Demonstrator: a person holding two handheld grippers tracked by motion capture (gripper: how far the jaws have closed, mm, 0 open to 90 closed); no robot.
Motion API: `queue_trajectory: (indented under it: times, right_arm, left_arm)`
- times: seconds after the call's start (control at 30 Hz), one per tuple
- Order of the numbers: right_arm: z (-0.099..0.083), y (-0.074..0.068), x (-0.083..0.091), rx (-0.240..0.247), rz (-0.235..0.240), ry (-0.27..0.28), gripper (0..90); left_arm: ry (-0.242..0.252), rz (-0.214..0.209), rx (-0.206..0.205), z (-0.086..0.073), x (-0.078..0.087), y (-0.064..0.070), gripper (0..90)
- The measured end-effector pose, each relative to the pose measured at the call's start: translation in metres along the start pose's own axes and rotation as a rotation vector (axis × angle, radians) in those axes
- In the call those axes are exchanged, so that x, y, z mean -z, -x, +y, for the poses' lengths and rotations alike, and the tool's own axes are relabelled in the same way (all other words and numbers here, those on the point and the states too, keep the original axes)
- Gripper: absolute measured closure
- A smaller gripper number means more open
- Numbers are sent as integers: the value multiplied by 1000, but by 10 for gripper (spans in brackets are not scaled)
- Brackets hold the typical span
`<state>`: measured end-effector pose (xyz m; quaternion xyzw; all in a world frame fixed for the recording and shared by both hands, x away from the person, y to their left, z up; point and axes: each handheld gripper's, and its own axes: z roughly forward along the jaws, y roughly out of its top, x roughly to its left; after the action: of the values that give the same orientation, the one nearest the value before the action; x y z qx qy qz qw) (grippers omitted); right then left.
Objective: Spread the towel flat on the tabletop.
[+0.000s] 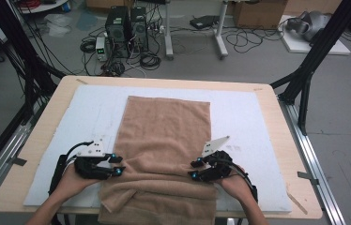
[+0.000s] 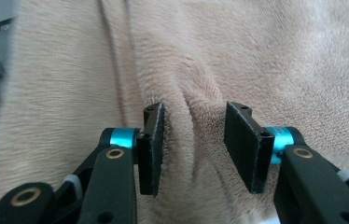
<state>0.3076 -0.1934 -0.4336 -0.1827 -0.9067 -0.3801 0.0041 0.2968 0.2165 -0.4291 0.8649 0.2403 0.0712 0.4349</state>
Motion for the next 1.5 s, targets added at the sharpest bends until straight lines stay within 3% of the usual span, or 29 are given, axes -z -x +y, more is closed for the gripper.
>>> queue_trajectory:
  times: [0.1, 0.2, 0.27, 0.33, 0.4, 0.43, 0.47, 0.53, 0.6, 0.67, 0.7, 0.77, 0.83, 0.9, 0.97, 1.13, 1.23, 1.4, 1.47, 1.5]
  right_arm:
    - [-1, 3, -3, -17, 12, 9, 584]
    - [-2, 2, -1, -13, 22, 16, 560]
    - [-1, 0, 4, -4, -2, 39, 521]
    - [-1, -1, 1, 15, -9, 10, 512]
    - [-1, -1, -5, 60, 15, -30, 704]
    - [1, 0, -4, 76, 20, -28, 815]
    - [4, 3, -2, 74, 3, -20, 825]
    - [11, 11, 3, 60, -108, -9, 830]
    - [17, 24, 9, 17, -170, 45, 831]
    - [22, 36, 10, -15, -188, 63, 831]
    - [23, 39, 8, -19, -194, 55, 827]
    - [25, 42, 6, -30, -181, 45, 789]
    - [26, 39, 11, -26, -171, 74, 714]
    - [26, 31, 20, -18, -170, 104, 683]
    - [27, 21, 28, 8, -147, 137, 646]
    - [27, -7, 33, 56, -133, 164, 596]
    - [23, -17, 24, 65, -102, 134, 593]
    - [12, -21, -6, 66, -21, 50, 579]
    - [10, -22, -16, 66, 7, 9, 613]
    - [9, -23, -19, 73, 26, -8, 661]
  left_arm:
    - [-52, -20, 19, -3, -10, -5, 553]
    - [-77, -17, -18, -4, -15, 0, 577]
    - [-79, -12, -27, -4, -15, 1, 640]
    - [-76, -23, -20, -3, -14, -1, 720]
    - [-68, -20, -22, -2, -14, -1, 766]
    - [-62, 1, -22, 0, -14, -1, 775]
    - [-46, 29, -26, 1, -13, -2, 778]
    - [-11, 106, -22, 6, -13, -8, 782]
    - [24, 174, 10, 13, -13, -17, 783]
    - [43, 227, 9, 21, -17, -24, 777]
    - [30, 230, 12, 25, -20, -27, 764]
    - [21, 217, 22, 31, -20, -31, 692]
    - [64, 184, 24, 33, -12, -30, 646]
    - [86, 165, 15, 33, -2, -25, 597]
    - [76, 141, -8, 32, 7, -17, 568]
    - [85, 144, -47, 24, 21, 0, 527]
    - [66, 125, -48, 18, 16, 6, 523]
    - [-36, 56, -75, 5, -8, 22, 528]
    - [-77, 0, -82, -3, -16, 26, 629]
    - [-72, 6, -90, -7, -18, 30, 695]
